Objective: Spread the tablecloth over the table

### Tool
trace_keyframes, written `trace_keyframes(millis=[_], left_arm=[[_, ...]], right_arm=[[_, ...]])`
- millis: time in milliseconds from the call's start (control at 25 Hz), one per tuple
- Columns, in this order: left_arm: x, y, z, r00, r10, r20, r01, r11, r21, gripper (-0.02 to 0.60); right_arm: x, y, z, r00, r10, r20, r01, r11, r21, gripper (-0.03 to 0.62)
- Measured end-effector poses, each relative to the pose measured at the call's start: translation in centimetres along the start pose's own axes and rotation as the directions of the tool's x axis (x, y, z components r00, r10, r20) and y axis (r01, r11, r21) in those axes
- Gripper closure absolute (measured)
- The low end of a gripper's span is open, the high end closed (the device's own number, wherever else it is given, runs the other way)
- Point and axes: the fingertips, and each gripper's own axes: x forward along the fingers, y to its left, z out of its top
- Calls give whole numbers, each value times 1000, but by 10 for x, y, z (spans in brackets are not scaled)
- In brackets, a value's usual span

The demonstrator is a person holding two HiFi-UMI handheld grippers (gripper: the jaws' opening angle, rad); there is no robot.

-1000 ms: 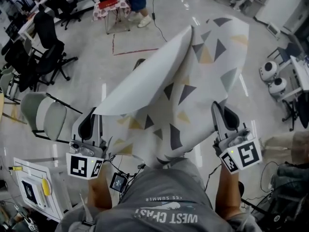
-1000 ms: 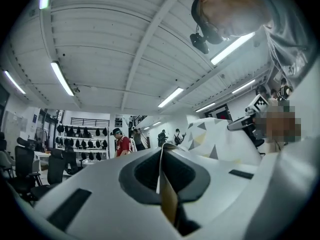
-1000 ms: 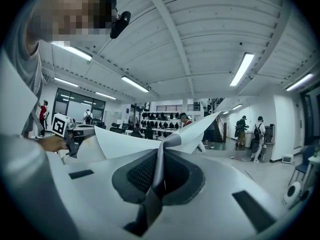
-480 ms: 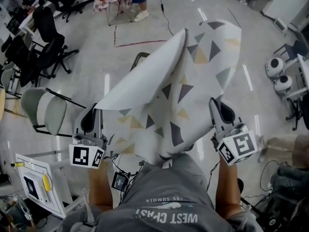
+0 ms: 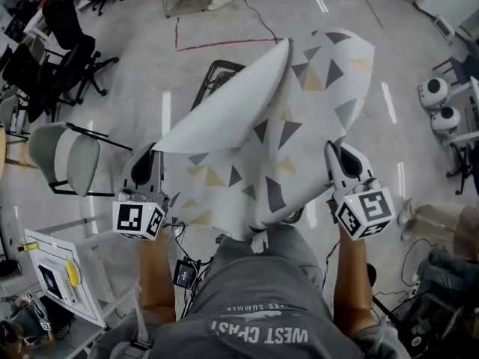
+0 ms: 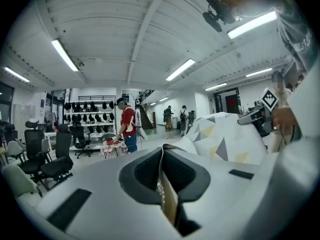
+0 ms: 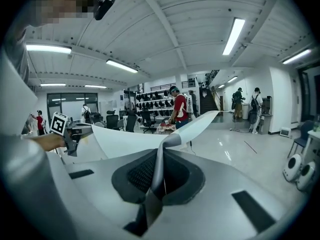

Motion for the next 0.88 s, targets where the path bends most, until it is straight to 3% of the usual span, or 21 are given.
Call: trace_keyframes(millis=[480,880], left_arm=[[51,4,-68,993,-12,-116,9,1000,-22,581],[87,15,-127,975,-20,-220,13,999,-34,580]], right_arm=[[38,-36,-66,994,-34,-105,42,996,77,577],[62,-56,-117,981,-55,-189,79,989,122,577]])
